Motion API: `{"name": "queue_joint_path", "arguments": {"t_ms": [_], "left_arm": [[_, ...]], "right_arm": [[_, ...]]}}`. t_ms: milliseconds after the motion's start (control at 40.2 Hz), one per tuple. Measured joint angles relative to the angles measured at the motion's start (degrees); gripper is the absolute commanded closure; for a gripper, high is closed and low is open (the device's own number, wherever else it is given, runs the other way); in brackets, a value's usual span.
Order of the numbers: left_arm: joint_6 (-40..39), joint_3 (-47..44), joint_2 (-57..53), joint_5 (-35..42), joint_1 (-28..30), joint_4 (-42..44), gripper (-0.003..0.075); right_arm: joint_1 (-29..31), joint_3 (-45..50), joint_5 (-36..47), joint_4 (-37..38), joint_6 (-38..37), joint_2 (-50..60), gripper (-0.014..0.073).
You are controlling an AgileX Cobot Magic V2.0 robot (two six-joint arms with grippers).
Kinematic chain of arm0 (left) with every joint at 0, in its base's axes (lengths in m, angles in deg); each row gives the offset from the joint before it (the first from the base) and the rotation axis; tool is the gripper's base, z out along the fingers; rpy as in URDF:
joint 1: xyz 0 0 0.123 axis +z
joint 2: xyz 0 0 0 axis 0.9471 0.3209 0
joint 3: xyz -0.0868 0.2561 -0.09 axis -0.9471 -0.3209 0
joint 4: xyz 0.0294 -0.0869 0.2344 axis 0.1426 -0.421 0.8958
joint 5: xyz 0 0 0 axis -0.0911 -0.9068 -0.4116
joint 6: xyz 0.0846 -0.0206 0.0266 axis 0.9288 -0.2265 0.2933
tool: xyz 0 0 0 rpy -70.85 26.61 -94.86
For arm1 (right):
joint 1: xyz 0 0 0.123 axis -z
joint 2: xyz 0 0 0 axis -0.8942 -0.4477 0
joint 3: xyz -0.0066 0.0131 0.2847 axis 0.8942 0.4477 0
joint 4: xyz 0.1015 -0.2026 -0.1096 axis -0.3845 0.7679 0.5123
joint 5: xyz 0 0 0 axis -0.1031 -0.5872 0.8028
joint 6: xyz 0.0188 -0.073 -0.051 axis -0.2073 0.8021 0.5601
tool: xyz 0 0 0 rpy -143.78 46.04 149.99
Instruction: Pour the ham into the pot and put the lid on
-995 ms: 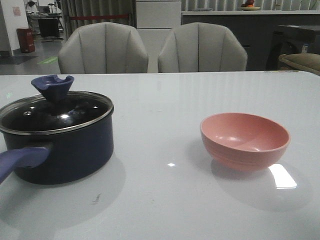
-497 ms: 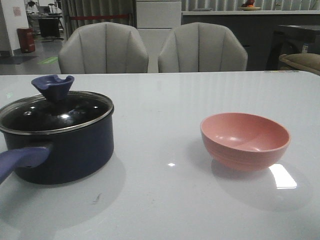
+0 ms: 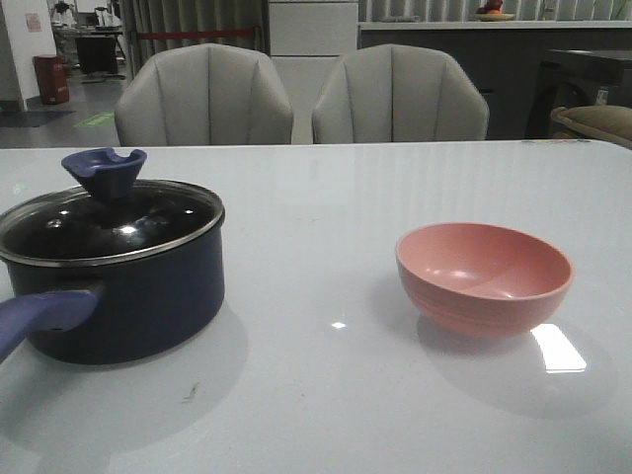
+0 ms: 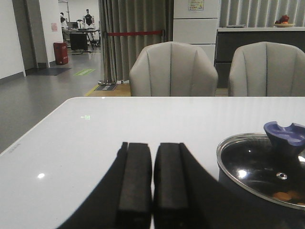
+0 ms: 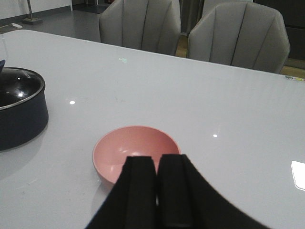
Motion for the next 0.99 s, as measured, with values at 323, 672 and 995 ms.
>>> {"name": "queue_joint_path", "arguments": {"t_ms": [323, 672, 995], "left_arm": [[0.00, 0.00, 0.00, 0.11, 0.00, 0.00, 0.0607], [0.00, 0.00, 0.00, 0.11, 0.00, 0.00, 0.0607], [0.00, 0.00, 0.00, 0.22, 0.00, 0.00, 0.0607]], "right_arm": [[3.31, 6.07, 11.52, 21.99, -18.14, 4.27, 0.0444], [7.70, 12.73, 13.90, 31.20, -33.04, 12.94, 0.0444], [7.70, 12.73, 12.85, 31.72, -33.22, 13.29, 0.0444]]}}
